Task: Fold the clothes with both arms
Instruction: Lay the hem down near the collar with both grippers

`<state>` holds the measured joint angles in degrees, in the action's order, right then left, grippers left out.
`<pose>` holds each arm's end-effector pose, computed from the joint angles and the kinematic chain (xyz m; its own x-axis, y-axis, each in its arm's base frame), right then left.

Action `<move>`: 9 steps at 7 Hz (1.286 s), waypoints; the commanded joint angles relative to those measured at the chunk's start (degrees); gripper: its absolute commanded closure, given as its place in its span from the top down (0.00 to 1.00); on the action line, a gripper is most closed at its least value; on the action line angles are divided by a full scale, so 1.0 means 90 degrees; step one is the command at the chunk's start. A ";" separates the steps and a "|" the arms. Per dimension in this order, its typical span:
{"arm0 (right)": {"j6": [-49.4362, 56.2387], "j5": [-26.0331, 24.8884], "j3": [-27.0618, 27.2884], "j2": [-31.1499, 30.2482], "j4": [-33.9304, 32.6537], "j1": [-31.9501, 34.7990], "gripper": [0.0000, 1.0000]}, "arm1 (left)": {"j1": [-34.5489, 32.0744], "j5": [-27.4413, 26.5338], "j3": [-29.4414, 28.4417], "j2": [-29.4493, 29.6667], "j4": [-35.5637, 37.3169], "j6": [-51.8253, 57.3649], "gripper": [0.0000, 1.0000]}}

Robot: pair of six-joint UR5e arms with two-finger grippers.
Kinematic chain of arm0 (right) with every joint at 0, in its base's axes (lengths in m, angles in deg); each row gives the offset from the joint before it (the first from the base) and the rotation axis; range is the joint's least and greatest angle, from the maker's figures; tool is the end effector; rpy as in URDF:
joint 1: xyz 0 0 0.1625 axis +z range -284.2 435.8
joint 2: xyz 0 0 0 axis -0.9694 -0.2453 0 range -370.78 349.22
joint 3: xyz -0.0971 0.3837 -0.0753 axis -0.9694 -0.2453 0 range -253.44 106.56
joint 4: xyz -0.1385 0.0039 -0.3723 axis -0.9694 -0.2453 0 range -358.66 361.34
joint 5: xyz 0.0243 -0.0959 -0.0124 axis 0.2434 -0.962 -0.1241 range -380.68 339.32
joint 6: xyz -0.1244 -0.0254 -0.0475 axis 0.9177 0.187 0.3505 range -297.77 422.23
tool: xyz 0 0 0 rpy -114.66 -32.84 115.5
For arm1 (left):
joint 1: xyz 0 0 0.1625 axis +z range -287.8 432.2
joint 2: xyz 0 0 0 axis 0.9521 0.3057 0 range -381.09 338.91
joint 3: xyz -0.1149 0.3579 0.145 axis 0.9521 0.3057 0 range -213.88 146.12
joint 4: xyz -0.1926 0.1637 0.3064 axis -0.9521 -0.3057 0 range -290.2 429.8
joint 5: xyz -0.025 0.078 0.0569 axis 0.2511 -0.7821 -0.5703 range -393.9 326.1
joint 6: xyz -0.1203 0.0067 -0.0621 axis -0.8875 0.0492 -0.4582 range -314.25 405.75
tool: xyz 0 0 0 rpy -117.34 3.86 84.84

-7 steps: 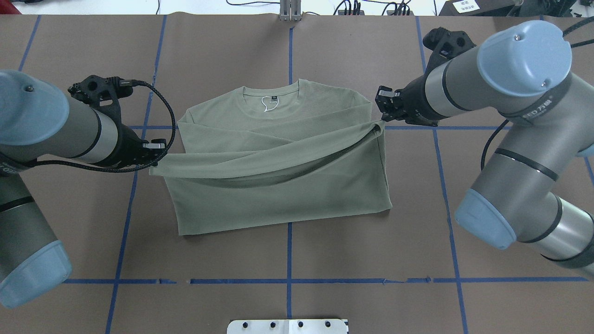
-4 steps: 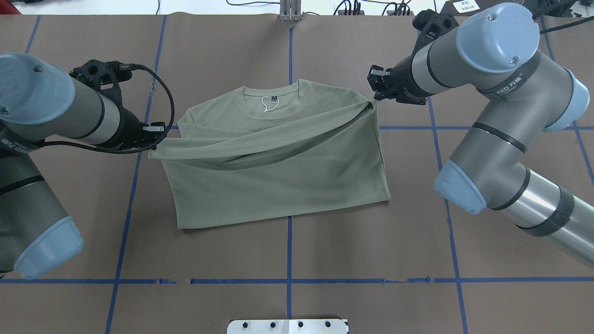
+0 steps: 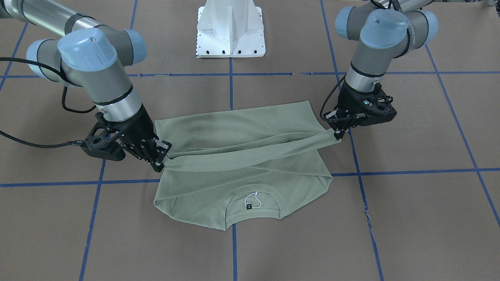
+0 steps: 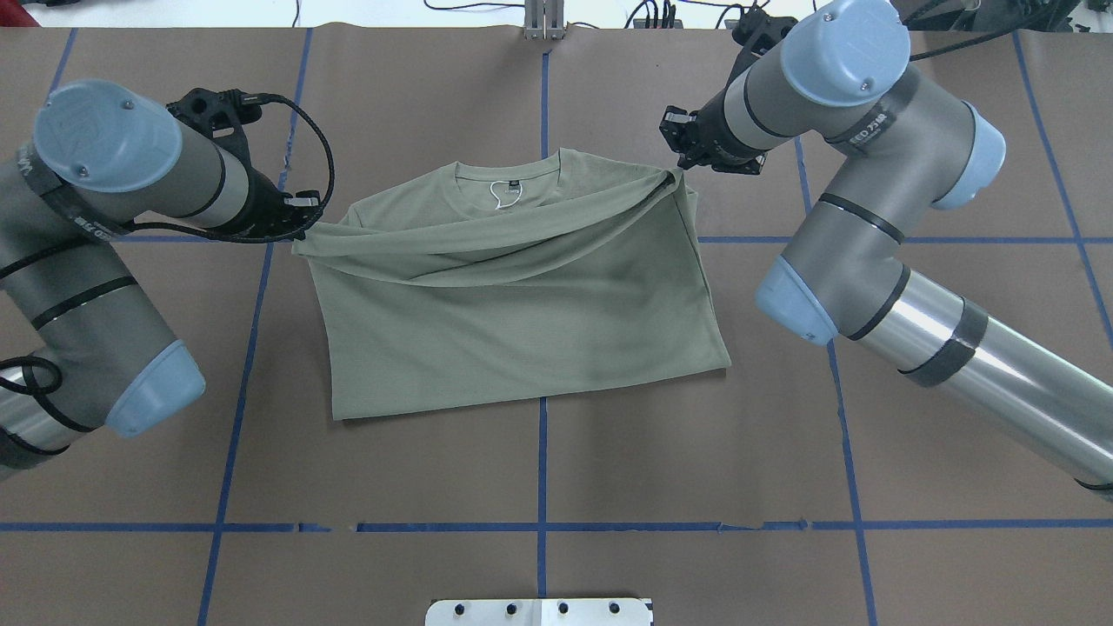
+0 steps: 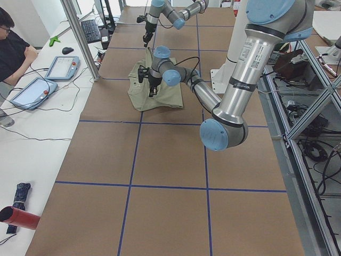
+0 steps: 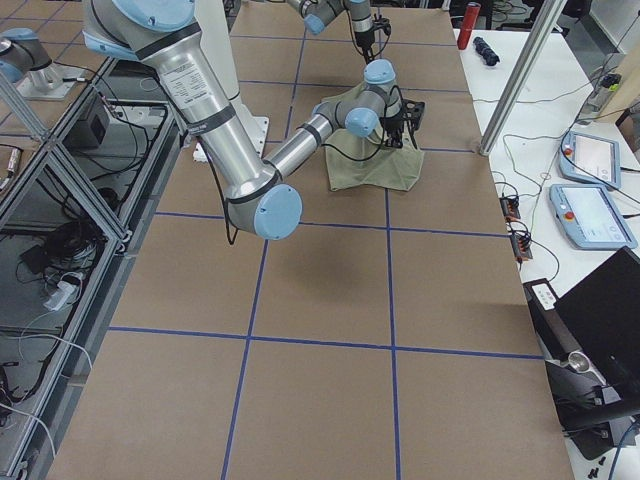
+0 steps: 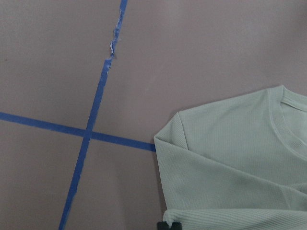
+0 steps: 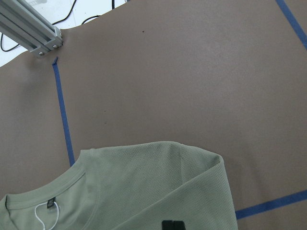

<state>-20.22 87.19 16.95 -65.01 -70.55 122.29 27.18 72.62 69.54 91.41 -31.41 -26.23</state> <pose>-0.4159 -0.5713 0.2631 0.4667 0.3101 0.8283 -0.4614 0.8843 -0.0711 0.3715 -0.5057 0.3304 0.6216 -0.2023 -0.7568 0.3559 0.9336 0.0428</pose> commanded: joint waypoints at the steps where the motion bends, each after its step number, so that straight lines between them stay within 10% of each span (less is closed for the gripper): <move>1: -0.0009 -0.0013 -0.0996 0.0205 0.0844 0.0040 0.00 | -0.0095 -0.0010 -0.0707 0.0184 -0.0540 -0.0030 0.00; 9: 0.0010 -0.0072 -0.2044 0.0742 0.1171 0.0225 0.00 | -0.0066 -0.0283 -0.1715 0.0565 -0.0942 -0.0079 0.00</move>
<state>-20.16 86.73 -0.40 -58.63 -60.59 123.96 26.54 70.17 54.32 96.34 -39.60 -26.96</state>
